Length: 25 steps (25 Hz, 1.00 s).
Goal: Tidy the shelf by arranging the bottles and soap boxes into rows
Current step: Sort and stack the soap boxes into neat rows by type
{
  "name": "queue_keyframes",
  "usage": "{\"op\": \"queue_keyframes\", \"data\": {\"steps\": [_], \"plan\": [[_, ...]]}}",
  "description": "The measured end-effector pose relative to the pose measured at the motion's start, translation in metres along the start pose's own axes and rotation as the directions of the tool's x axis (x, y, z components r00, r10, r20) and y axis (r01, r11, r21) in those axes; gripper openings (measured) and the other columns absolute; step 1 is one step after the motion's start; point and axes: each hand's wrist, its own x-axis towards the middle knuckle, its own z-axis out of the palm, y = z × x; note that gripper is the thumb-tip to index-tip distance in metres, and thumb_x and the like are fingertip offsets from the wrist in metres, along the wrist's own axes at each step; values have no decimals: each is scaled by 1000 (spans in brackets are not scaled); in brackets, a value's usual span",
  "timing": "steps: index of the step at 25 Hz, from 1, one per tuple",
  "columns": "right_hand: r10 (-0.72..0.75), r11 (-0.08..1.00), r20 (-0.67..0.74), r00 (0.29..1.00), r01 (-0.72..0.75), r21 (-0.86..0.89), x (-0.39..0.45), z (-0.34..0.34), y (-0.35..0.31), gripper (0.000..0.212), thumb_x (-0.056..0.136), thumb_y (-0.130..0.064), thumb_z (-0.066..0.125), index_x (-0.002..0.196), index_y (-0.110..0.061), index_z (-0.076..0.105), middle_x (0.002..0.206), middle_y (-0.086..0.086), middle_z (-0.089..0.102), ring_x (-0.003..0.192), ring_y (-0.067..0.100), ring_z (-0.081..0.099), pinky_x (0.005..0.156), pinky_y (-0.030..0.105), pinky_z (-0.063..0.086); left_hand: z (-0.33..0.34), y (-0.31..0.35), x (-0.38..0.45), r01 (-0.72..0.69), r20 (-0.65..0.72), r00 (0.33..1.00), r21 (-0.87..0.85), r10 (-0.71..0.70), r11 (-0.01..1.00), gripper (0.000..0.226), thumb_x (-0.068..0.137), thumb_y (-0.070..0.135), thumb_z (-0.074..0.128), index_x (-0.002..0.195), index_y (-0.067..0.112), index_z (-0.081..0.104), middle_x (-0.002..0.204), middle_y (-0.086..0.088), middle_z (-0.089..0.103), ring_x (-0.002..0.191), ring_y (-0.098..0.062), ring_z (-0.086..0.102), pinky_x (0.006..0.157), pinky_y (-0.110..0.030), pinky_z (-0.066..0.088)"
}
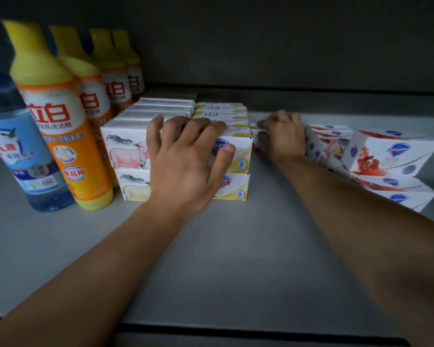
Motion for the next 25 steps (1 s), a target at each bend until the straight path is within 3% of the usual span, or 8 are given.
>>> {"op": "queue_keyframes", "data": {"steps": [5,11,15,20,22,25], "plan": [[16,999,0,1000,-16,35,5,8,-3,42,89,-16,57,130,-20,62,122,12,58,113,37,44,93,40,41,2,1,0,-3,-18,1000,-8,3,1000,47,99,48,31,124,25,63,121,6,62,119,-26,47,114,-48,18],[30,999,185,982,-34,15,-12,-27,-17,57,91,-44,55,143,-22,43,140,10,47,127,34,41,101,41,39,4,-1,0,9,5,1000,18,-9,1000,49,98,52,30,125,27,62,120,8,62,119,-24,47,115,-47,16],[27,991,133,991,-44,128,-76,-87,-26,53,92,-45,54,138,-20,49,137,7,51,128,30,45,101,39,39,-3,2,1,13,73,997,29,-15,999,49,96,52,32,127,25,60,122,4,61,119,-27,47,116,-48,15],[46,976,241,969,-95,194,-180,-145,-10,49,92,-47,54,134,-23,52,137,3,52,129,24,45,105,33,37,-20,13,8,67,239,968,52,-77,996,51,93,54,41,131,23,56,133,0,56,129,-29,39,116,-51,11],[108,975,300,948,-159,153,-210,-158,9,48,92,-48,55,133,-24,53,138,2,53,129,23,45,104,30,36,-32,30,10,54,241,969,7,-54,999,51,87,51,51,127,19,60,132,-5,57,129,-32,41,114,-52,16],[233,966,338,912,-258,28,-236,-172,47,51,91,-52,51,133,-24,54,138,3,53,128,26,46,104,32,38,-43,67,-1,-36,233,970,-175,77,984,54,78,47,52,119,14,65,122,-8,63,118,-35,50,104,-47,37]]}}
